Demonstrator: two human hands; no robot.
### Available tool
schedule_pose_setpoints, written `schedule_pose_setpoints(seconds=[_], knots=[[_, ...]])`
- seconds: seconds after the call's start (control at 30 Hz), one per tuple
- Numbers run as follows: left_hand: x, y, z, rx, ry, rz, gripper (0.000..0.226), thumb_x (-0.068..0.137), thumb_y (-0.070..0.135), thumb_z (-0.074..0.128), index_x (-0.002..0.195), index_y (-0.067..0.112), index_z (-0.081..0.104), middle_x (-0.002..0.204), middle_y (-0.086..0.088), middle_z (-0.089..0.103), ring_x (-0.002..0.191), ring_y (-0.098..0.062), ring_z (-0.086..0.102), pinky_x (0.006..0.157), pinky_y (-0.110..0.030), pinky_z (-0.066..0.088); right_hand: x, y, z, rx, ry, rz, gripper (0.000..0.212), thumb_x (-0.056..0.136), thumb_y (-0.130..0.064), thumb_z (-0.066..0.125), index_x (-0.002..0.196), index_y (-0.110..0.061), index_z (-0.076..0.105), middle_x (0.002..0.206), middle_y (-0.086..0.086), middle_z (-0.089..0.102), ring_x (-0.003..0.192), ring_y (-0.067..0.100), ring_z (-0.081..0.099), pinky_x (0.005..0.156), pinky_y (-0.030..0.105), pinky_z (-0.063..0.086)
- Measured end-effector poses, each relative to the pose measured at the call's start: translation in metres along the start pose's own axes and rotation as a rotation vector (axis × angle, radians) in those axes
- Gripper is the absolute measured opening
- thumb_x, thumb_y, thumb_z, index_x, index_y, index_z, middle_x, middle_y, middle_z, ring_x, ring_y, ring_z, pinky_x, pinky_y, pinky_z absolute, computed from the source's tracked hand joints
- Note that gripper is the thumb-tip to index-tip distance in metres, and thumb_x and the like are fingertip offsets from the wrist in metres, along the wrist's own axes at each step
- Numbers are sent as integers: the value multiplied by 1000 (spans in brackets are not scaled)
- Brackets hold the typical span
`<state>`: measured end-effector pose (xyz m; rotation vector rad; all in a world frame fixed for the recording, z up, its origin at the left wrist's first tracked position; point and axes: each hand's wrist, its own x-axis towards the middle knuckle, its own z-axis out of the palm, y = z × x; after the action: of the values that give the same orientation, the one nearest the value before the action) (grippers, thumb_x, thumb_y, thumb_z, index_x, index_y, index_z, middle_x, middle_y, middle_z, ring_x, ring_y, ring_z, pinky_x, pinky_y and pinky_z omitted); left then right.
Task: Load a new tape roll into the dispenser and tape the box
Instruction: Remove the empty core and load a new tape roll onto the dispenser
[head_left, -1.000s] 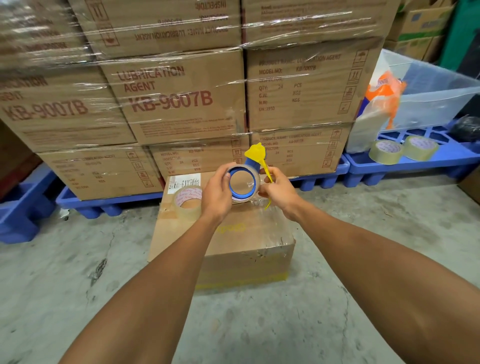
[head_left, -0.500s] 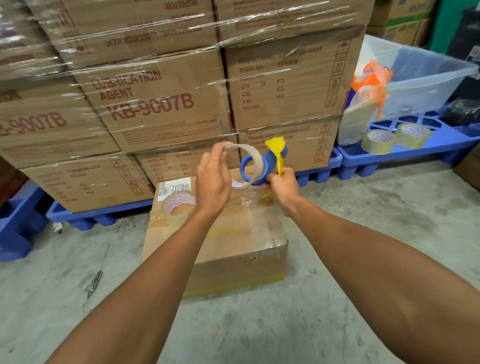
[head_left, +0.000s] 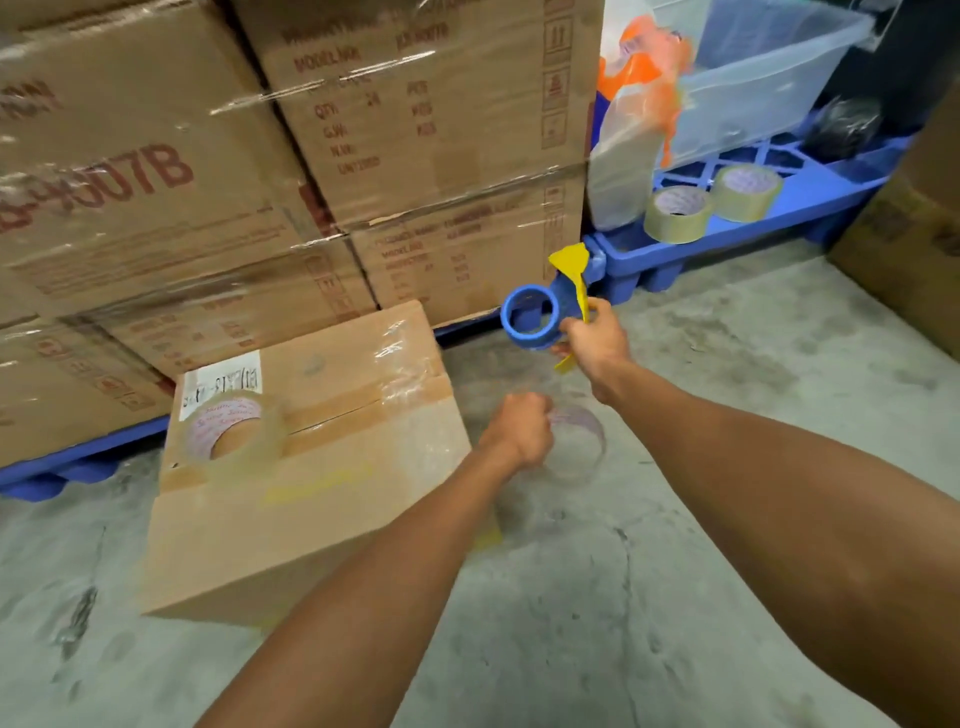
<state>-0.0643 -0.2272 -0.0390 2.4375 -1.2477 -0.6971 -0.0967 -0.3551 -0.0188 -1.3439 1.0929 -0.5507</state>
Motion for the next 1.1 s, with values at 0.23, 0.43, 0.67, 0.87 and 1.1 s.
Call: schedule_pose_setpoints(seconds=[0.23,0.43,0.67,0.87,1.1], knots=[[44,-14,93,-268,-171,-465,45,79,4,73,122,-2,62,129,-18,65,115,-34,66,91,-39,57,15,28,12,47,-102,117,18,84,-8,57,98,-19,55,91,7,69,72,31,71,68,47,61],[43,-8,85,-200,-177,-441,44,90,14,53,131,0,55,139,-21,57,127,-37,56,102,-37,48,14,31,5,27,-186,135,15,87,-12,59,89,-25,53,105,10,70,74,26,70,87,48,59],[-12,7,-23,38,-33,-55,36,84,10,47,111,11,71,120,-16,67,112,-35,61,94,-43,54,-15,-1,16,-17,-168,74,4,84,-16,57,85,-19,58,85,6,68,83,28,66,83,46,53],[-89,-52,-110,-10,485,-56,32,83,18,43,95,25,72,106,-2,73,102,-29,64,85,-37,53,-60,-29,65,-78,-237,-9,17,84,-16,58,99,-13,67,83,6,69,80,27,68,71,35,47],[-134,-175,-157,34,799,-616,41,88,17,56,129,12,54,133,-14,49,125,-34,44,100,-44,37,-113,-34,126,-201,-381,-61,11,79,-21,64,90,-17,67,91,12,72,89,34,70,79,45,56]])
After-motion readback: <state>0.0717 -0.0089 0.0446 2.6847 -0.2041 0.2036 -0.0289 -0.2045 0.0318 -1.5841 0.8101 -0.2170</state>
